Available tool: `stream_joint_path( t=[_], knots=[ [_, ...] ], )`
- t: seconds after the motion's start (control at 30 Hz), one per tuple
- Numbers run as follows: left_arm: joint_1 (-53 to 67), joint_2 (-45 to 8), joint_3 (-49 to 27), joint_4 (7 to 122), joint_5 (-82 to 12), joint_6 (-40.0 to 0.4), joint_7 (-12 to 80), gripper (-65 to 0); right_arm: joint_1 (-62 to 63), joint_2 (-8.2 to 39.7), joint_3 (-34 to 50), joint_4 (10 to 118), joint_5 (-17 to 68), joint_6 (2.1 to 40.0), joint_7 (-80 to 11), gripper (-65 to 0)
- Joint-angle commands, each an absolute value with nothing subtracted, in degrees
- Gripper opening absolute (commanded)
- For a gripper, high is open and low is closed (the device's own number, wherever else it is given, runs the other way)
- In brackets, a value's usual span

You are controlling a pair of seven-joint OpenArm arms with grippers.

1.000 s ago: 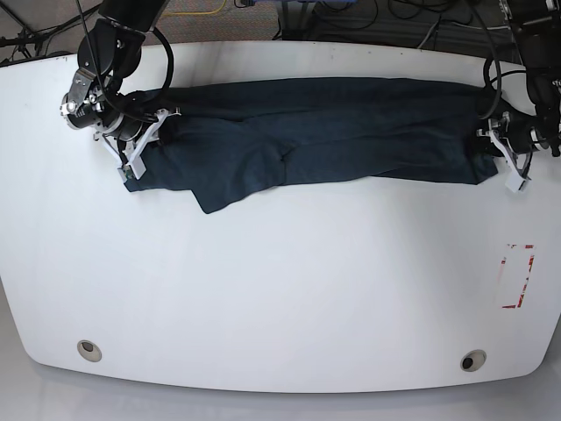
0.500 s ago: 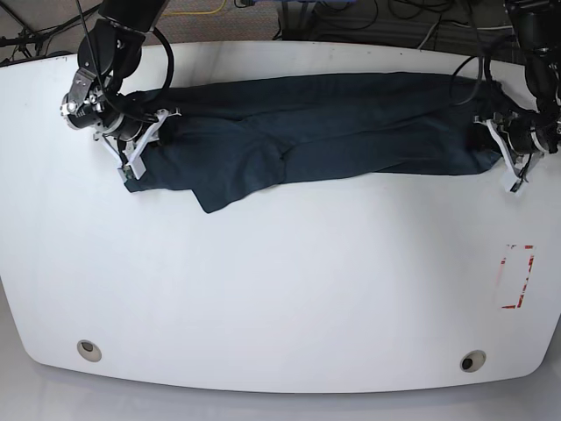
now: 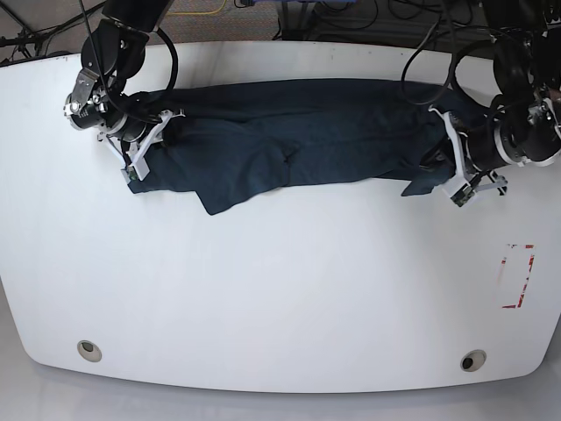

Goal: Fold the T-shirt properly
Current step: 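Move the left gripper inward and grasp the shirt's middle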

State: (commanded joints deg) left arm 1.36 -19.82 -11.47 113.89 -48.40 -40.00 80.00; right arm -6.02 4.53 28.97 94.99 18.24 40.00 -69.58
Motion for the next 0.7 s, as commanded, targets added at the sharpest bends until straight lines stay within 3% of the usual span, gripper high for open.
stream_joint_path(
  t=[0.3,0.7],
  knots=[
    [-2.3,-11.7,-6.7,110.4,-43.4,-40.0,80.0,-61.4,-6.1,4.4,29.0,94.9,18.2,40.0,-69.1,-53.3],
    [-5.9,-5.3,-1.4,109.1,-36.3,-40.0,80.0,-61.4,-6.1,4.4,29.0,95.0,18.2,40.0,-68.9,-53.3]
  ],
)
